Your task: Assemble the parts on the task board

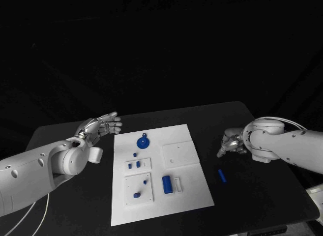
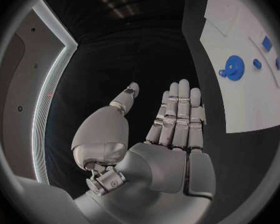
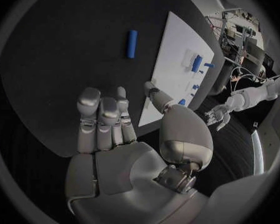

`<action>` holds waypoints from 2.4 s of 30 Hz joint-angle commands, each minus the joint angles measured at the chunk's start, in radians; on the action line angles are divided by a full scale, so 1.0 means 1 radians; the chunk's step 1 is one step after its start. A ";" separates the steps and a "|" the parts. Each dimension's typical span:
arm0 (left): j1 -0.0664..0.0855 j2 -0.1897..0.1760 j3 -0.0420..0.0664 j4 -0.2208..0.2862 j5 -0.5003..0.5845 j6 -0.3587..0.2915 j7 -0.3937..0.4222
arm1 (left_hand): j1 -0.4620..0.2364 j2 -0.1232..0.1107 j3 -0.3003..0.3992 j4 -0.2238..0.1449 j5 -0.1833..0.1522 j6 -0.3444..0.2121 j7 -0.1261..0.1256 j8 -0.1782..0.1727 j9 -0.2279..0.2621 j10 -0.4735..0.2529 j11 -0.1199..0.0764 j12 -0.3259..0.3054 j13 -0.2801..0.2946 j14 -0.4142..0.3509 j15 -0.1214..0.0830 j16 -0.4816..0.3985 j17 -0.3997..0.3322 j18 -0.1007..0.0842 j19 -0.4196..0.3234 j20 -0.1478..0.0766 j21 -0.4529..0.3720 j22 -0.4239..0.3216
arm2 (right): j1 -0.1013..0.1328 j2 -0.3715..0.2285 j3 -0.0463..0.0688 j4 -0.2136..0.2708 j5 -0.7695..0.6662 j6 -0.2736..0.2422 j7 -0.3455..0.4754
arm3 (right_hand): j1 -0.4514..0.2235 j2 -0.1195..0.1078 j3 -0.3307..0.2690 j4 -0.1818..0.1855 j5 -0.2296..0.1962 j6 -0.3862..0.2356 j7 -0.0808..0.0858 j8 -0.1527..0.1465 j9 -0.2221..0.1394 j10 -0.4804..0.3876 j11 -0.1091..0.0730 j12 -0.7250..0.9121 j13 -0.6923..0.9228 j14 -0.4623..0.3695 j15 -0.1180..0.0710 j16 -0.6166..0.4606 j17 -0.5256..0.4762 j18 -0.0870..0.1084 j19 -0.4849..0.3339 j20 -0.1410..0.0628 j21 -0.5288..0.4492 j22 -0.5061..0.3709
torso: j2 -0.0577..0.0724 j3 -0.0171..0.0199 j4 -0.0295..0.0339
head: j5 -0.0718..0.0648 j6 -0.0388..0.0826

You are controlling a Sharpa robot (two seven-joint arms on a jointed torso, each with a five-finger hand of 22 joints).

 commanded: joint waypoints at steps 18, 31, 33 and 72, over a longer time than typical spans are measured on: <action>0.001 -0.009 0.000 0.002 0.004 0.015 0.007 | -0.004 -0.002 0.002 0.005 -0.002 -0.008 -0.002 0.003 -0.001 -0.008 -0.002 -0.001 -0.002 0.003 0.002 -0.007 0.002 0.014 -0.003 0.006 -0.004 0.002 | -0.086 0.006 -0.023 0.038 -0.153 0.009 -0.034 | -0.020 0.012 -0.004 0.016 -0.005 0.003 0.008 0.000 0.004 -0.003 0.001 -0.007 -0.002 -0.002 0.008 -0.006 0.001 0.073 -0.006 0.007 -0.003 0.015 | -0.002 0.0001 -0.0034 | -0.023 -0.021; 0.001 -0.013 0.000 0.005 0.004 0.015 0.005 | -0.005 -0.001 0.003 0.005 -0.002 -0.008 -0.002 0.003 -0.001 -0.008 -0.002 -0.001 -0.002 0.004 0.002 -0.007 0.003 0.014 -0.003 0.006 -0.004 0.002 | -0.135 0.031 -0.024 0.027 -0.173 0.002 -0.028 | -0.018 0.043 -0.012 -0.003 -0.005 0.017 0.004 0.001 0.001 0.003 -0.003 -0.008 -0.003 0.000 0.005 -0.006 0.003 0.073 -0.010 0.012 0.002 0.018 | -0.002 0.0010 -0.0039 | -0.022 -0.029; 0.001 -0.014 0.000 0.005 0.004 0.016 0.005 | -0.005 -0.001 0.003 0.006 -0.002 -0.008 -0.002 0.003 -0.001 -0.008 -0.002 -0.001 -0.002 0.004 0.002 -0.007 0.003 0.014 -0.003 0.006 -0.004 0.003 | -0.139 0.033 -0.024 0.023 -0.173 0.004 -0.027 | -0.016 0.049 -0.012 -0.008 -0.005 0.020 0.004 0.001 0.000 0.004 -0.003 -0.008 -0.003 0.000 0.004 -0.006 0.003 0.073 -0.010 0.012 0.003 0.018 | -0.002 0.0010 -0.0039 | -0.022 -0.029; 0.001 -0.019 -0.001 0.007 0.004 0.014 0.003 | -0.004 0.001 0.005 0.006 -0.002 -0.008 -0.002 0.004 -0.002 -0.008 -0.002 -0.001 -0.002 0.004 0.002 -0.009 0.006 0.014 -0.003 0.006 -0.004 0.004 | -0.242 0.102 -0.024 0.011 -0.100 -0.095 -0.030 | 0.095 0.106 0.023 -0.075 -0.005 0.075 -0.007 0.003 -0.024 0.018 -0.013 -0.010 -0.002 0.003 -0.002 -0.006 0.008 0.073 -0.018 0.024 0.017 0.018 | -0.002 -0.0004 -0.0041 | -0.020 -0.039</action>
